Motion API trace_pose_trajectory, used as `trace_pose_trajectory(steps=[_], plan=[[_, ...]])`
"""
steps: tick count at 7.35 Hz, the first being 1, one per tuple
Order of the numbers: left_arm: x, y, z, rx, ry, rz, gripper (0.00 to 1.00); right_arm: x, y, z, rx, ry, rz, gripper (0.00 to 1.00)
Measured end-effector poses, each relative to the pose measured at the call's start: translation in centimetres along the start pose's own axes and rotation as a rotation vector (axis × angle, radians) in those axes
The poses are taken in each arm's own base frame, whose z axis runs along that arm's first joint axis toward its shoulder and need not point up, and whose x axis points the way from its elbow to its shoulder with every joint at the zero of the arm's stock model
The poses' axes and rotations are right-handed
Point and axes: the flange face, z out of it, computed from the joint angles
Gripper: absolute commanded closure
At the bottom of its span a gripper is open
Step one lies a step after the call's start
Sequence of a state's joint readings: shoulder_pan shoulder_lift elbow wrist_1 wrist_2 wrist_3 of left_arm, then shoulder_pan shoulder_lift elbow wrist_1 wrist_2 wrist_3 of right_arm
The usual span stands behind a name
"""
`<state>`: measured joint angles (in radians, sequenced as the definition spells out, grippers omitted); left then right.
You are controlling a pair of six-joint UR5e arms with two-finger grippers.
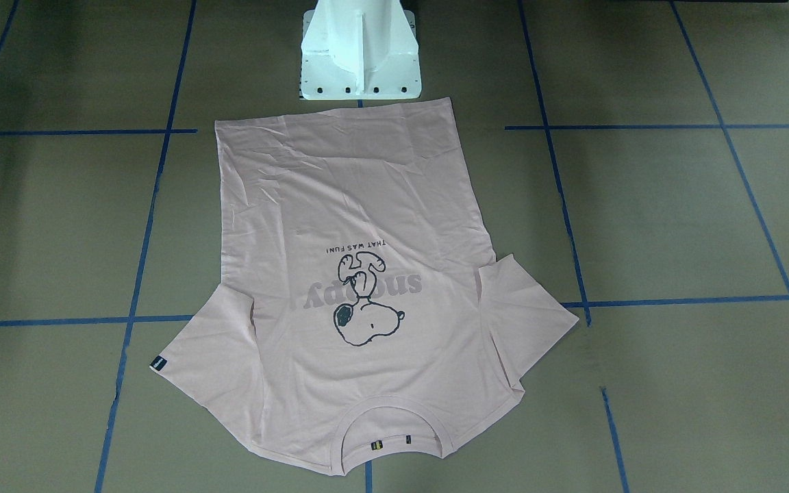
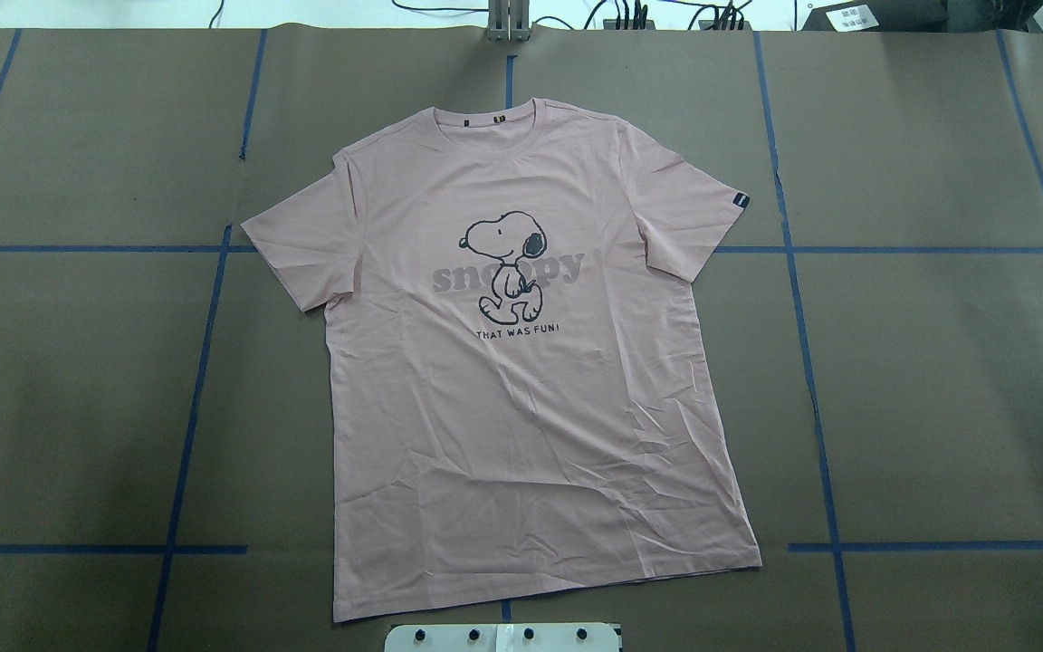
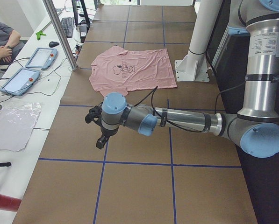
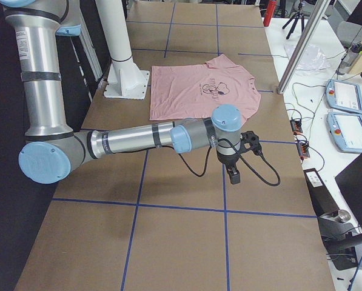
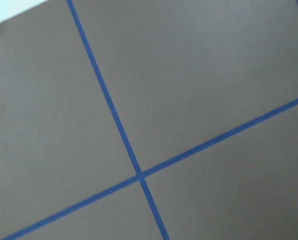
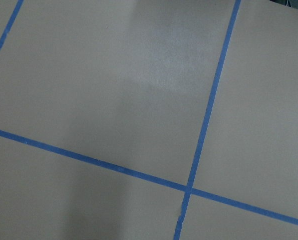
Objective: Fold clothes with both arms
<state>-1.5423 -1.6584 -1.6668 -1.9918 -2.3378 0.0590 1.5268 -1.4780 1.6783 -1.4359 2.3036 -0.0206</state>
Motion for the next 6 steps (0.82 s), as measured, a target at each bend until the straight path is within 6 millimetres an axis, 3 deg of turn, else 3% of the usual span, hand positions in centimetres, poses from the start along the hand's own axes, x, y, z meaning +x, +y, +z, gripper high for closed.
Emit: trace_pose_trajectory(steps=[1,3,4,6], plan=[[1.0,-3.1,-1.0,0.071,0.001,0.015,0.0,-0.1,-0.6,-0.1,0.016,-0.005,0.006,0.0],[2.6,-6.2,-1.8,0.145,0.021,0.023,0.0,-0.8,-2.1,-0.5,0.075,-0.012,0.008,0.0],[3.7,-7.3,-1.2,0.156,0.038,0.045,0.0,-2.2,-4.3,-0.3,0.093,-0.024,0.03,0.0],[5.2,-8.7,0.4,0.157,0.064,0.071,0.0,-9.7,-9.6,2.2,0.102,-0.084,0.087,0.0]])
